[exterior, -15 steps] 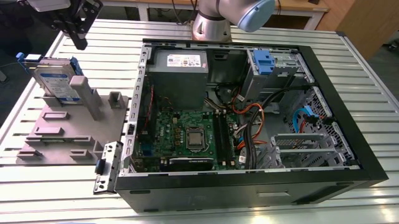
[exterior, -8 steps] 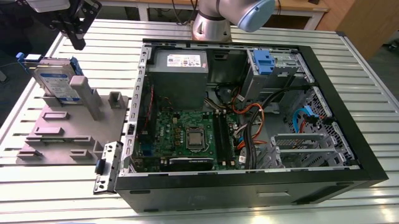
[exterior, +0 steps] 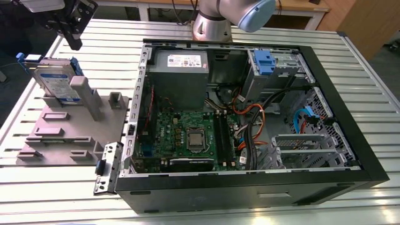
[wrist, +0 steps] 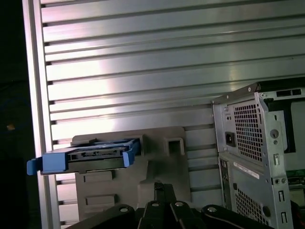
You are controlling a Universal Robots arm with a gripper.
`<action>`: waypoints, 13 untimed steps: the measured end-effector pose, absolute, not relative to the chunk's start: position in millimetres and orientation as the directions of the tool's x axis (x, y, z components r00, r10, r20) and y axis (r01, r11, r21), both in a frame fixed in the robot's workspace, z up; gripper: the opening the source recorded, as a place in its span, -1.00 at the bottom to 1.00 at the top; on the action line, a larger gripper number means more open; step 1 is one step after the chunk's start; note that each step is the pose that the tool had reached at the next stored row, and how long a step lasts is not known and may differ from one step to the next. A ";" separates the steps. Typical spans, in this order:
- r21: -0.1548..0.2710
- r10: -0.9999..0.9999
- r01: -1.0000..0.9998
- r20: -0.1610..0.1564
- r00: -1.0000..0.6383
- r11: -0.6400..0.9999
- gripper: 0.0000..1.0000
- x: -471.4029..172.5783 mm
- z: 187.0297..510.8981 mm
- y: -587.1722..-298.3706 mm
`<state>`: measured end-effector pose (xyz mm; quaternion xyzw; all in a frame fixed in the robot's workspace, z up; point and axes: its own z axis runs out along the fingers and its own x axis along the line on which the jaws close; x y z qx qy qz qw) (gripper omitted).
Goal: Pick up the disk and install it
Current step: 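Reach for the disk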
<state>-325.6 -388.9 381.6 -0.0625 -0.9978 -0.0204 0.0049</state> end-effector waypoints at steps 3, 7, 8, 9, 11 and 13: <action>0.040 0.124 0.125 0.012 -0.992 0.991 -0.79 -333.3 380.6 -388.8; 0.040 0.124 0.125 0.012 -0.992 0.991 -0.79 -344.3 379.4 -388.6; 0.040 0.124 0.125 0.012 -0.992 0.991 -0.79 -346.6 379.1 -388.6; 0.040 0.124 0.125 0.012 -0.992 0.991 -0.79 -347.9 378.9 -388.6; 0.040 0.124 0.125 0.012 -0.992 0.991 -0.79 -348.4 378.9 -388.6; 0.040 0.124 0.125 0.012 -0.992 0.991 -0.79 -348.4 378.9 -388.6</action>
